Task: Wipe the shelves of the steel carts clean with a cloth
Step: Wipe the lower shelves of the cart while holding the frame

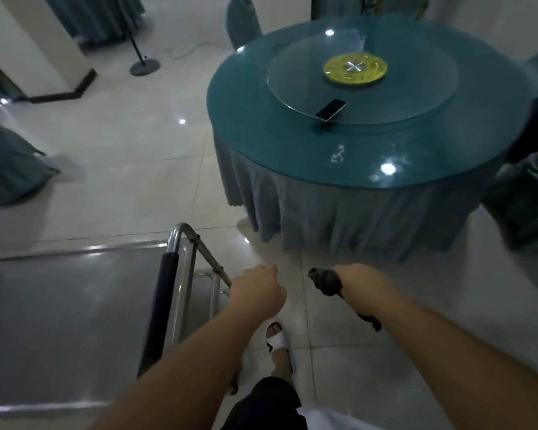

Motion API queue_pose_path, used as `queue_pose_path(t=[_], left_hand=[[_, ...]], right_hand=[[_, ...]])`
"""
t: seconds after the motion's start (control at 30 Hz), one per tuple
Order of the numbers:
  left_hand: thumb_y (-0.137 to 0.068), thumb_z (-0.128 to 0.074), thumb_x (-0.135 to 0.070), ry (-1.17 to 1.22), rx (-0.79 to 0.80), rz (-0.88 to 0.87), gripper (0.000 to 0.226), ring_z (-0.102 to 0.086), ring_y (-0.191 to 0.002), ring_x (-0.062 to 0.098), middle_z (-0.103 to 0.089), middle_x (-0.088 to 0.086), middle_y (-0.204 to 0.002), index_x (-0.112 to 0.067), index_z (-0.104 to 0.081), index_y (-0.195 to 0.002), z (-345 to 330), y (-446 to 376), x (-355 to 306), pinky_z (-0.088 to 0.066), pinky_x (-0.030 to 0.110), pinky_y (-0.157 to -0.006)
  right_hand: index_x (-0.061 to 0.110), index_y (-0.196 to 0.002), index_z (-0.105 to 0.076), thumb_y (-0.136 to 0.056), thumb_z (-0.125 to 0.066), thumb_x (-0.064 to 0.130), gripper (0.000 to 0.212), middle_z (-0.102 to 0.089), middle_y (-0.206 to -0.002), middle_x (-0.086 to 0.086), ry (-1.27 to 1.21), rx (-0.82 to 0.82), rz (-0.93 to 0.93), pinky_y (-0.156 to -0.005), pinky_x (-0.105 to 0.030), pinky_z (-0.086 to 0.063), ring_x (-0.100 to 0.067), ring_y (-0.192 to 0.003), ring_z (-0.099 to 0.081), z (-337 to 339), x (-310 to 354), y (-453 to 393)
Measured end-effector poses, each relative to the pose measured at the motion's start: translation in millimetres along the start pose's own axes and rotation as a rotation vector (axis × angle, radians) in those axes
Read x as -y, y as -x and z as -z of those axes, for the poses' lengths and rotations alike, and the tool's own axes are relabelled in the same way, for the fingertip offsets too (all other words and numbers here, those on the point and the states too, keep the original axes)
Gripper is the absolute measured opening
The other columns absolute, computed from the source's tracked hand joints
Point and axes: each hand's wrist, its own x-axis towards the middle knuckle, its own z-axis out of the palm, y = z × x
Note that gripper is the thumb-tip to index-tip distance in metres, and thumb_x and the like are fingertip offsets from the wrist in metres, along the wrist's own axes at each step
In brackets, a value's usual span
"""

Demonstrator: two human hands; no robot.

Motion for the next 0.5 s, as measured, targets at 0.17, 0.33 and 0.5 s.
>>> queue_pose_path(t=[0.17,0.33,0.5], left_hand=[[-0.098,-0.047,-0.043,0.081,-0.002,0.075,0.049,-0.06,-0.117,0.032,-0.062,0.007,-0.133,-0.021,-0.054,-0.141,26.8,-82.2,33.2,-0.049,0.045,-0.091],[-0.098,-0.046,-0.043,0.101,-0.004,0.113,0.048,-0.06,-0.114,0.029,-0.063,0.006,-0.131,-0.023,-0.053,-0.142,77.4,-153.4,69.9,-0.049,0.045,-0.093],[-0.099,-0.047,-0.041,0.14,-0.045,0.165,0.047,-0.06,-0.111,0.027,-0.062,0.005,-0.13,-0.022,-0.052,-0.142,119.4,-212.5,104.4,-0.047,0.041,-0.088]], right_hand=[[0.018,-0.13,-0.058,-0.1,-0.059,0.015,0.031,-0.062,-0.13,-0.007,0.11,-0.015,0.114,-0.099,-0.039,-0.05,-0.026,-0.116,-0.062,63.5,34.3,-81.3],[0.02,-0.125,-0.055,-0.101,-0.052,0.015,0.025,-0.063,-0.125,-0.007,0.156,-0.037,0.135,-0.095,-0.04,-0.051,-0.027,-0.111,-0.062,120.3,61.2,-153.5],[0.021,-0.122,-0.057,-0.1,-0.053,0.019,0.023,-0.063,-0.122,-0.005,0.156,0.034,0.179,-0.093,-0.039,-0.051,-0.025,-0.108,-0.062,156.9,85.2,-221.9]])
